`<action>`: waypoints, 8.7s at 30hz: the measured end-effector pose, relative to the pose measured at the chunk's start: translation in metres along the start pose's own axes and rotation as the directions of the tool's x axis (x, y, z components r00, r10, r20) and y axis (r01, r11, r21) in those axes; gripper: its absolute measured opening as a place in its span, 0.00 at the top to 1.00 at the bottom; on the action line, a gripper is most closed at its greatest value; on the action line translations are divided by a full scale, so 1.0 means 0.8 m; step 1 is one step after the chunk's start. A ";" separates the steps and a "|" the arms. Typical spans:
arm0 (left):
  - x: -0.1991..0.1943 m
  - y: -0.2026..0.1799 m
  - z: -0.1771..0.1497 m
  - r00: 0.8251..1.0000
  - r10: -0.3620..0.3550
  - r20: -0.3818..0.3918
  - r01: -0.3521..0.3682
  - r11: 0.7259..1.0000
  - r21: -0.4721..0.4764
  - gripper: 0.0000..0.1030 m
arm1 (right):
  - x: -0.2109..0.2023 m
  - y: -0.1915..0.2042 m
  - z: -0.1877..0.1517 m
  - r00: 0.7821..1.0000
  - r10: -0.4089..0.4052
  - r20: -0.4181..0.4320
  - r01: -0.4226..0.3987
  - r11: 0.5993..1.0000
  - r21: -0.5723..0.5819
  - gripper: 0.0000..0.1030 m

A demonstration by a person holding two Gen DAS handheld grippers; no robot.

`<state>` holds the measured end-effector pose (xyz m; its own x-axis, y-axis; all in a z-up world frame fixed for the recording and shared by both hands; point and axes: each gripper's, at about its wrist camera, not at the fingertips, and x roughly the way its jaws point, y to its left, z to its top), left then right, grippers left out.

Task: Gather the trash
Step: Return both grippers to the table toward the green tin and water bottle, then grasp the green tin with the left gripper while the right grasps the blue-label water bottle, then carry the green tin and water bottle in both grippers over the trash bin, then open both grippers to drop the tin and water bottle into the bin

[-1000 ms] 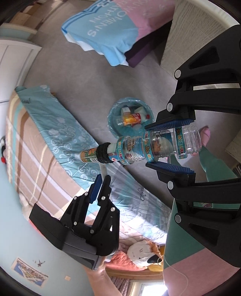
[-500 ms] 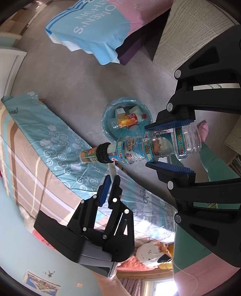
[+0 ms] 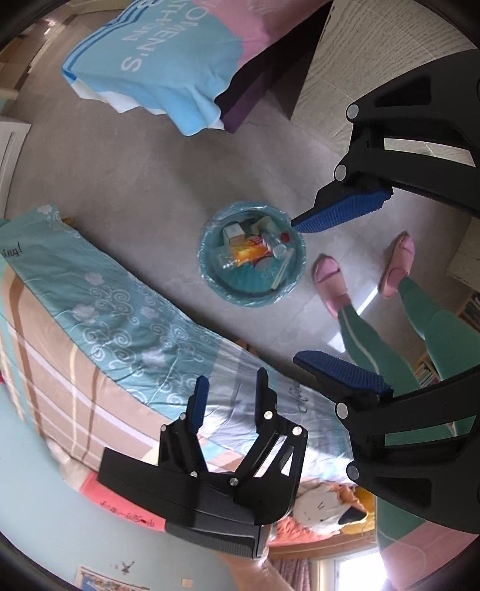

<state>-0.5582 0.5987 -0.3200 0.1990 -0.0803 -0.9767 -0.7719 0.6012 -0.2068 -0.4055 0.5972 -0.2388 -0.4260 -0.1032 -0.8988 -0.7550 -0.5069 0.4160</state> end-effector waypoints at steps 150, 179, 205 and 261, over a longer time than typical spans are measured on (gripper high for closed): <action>0.021 -1.211 0.225 0.963 -0.234 0.133 -0.072 0.253 0.965 0.41 | -0.407 -0.215 -1.128 0.743 -0.665 0.069 0.269 0.392 0.880 0.42; -0.167 -0.576 0.220 0.925 -0.005 0.381 -0.274 0.686 0.674 0.41 | -0.392 -0.165 -0.562 0.820 -0.484 0.306 0.381 0.860 0.341 0.42; -0.189 -0.127 0.026 0.933 0.233 0.276 -0.261 0.963 0.068 0.41 | -0.200 0.043 -0.089 0.980 -0.122 0.159 0.168 0.932 -0.322 0.42; 0.057 0.029 0.009 0.997 0.079 0.015 -0.076 0.985 -0.153 0.23 | 0.138 -0.052 0.028 0.977 -0.004 -0.215 0.038 0.987 0.154 0.20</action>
<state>-0.5625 0.6148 -0.3693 0.1464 -0.0208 -0.9890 -0.8682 0.4764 -0.1386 -0.4322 0.6257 -0.3525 -0.3054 -0.2829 -0.9092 -0.8384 -0.3729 0.3976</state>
